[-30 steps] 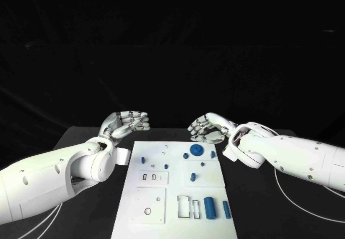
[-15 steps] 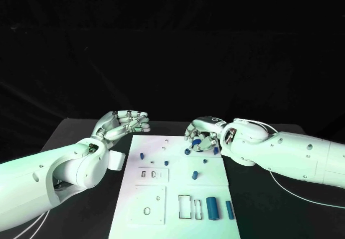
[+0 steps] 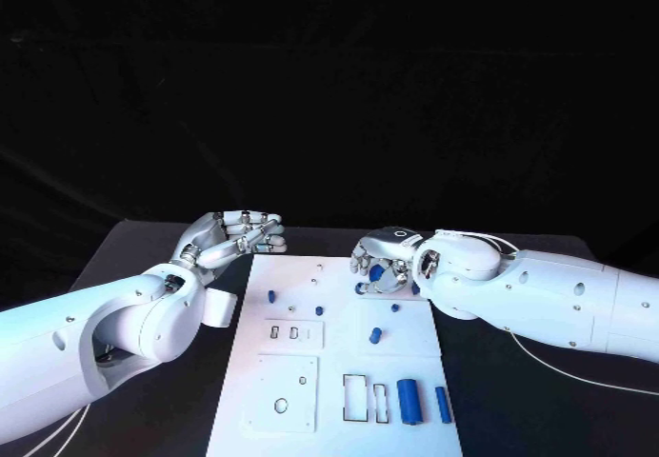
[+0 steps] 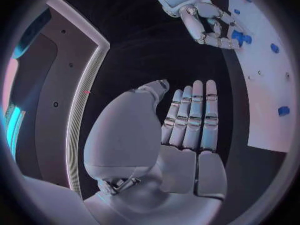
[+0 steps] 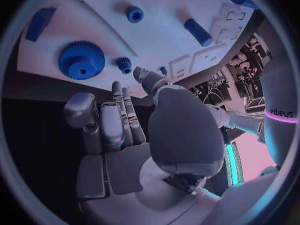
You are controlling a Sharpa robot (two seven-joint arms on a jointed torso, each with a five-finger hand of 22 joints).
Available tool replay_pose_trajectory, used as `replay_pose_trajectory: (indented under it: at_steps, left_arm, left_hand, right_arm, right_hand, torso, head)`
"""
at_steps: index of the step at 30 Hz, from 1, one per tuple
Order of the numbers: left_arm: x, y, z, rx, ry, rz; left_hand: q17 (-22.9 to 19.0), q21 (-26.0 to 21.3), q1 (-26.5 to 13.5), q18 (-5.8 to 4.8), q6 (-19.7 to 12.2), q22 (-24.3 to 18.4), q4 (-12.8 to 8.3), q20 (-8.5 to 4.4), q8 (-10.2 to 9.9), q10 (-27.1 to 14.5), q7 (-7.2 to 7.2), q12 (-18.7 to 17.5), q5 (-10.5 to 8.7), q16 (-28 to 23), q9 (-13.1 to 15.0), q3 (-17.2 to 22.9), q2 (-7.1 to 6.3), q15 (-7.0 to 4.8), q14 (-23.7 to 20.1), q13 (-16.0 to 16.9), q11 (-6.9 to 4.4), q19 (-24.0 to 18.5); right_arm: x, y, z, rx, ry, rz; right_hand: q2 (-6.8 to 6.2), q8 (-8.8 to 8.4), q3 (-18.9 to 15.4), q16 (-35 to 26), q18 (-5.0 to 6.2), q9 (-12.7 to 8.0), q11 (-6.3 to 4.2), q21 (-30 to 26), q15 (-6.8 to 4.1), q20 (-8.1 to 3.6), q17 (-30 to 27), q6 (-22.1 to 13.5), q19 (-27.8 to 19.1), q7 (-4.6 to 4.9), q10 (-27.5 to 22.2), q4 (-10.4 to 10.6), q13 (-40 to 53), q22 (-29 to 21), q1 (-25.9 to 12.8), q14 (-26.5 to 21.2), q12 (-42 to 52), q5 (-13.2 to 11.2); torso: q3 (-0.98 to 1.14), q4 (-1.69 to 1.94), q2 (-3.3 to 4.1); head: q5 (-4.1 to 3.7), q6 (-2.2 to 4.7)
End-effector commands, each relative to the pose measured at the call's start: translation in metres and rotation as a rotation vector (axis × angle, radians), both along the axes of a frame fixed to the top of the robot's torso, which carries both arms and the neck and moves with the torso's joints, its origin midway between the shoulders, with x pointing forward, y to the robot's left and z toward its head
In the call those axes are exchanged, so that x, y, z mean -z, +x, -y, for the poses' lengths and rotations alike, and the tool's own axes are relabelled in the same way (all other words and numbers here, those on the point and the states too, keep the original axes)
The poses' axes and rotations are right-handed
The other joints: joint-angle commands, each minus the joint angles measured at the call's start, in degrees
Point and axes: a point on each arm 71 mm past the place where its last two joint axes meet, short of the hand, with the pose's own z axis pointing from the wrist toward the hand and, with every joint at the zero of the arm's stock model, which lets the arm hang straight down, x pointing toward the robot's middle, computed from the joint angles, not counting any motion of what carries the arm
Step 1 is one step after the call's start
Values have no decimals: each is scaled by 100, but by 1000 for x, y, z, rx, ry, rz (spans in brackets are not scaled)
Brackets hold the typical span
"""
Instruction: Assemble the parts on the task board
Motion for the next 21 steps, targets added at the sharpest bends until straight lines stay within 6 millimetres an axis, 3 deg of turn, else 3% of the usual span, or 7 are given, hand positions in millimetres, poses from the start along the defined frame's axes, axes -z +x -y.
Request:
replay_pose_trajectory:
  at_steps: [1, 10, 21]
  left_arm:
    - [-2, -1, 2, 22, -12, -3]
    - [-2, 0, 0, 20, -10, -7]
    - [-1, 1, -1, 23, -10, -13]
  left_hand:
    - [9, 6, 4, 19, 9, -9, 2, 2, -14, 19, 39, -18, -21, -13, -3, 23, -53, 17, -16, -7, 23, 6]
    - [12, 3, -7, 19, 5, -12, 5, 3, -18, 19, 43, -28, -21, -16, -5, 26, -58, 20, -20, -7, 27, 3]
    - [20, -2, -23, 18, -6, -17, 7, 7, -27, 15, 51, -48, -23, -22, -8, 32, -70, 25, -31, -7, 33, -4]
  right_arm:
    - [3, 1, 1, 14, -71, 7]
    - [4, 1, -2, 9, -77, 4]
    - [6, 1, -2, 12, -75, -9]
  right_hand:
    - [-11, -22, -10, 70, -69, 11, -8, 85, 27, 4, 66, 6, 51, 7, -31, 12, 14, 112, 63, 197, -13, 26]
    - [43, 2, 63, 234, -97, 45, -12, 267, 29, 13, 221, 71, 101, 7, 23, 53, 46, 359, 118, 210, 12, 53]
    - [89, 40, 298, 424, -130, 101, -54, 479, -1, 6, 397, 168, 159, -32, 185, 130, 78, 650, 151, 224, 44, 59]
  torso:
    - [-5, 25, 34]
    - [-7, 36, 70]
    - [-17, 66, 91]
  head:
    - [-12, 4]
    - [-14, 24]
    - [-31, -2]
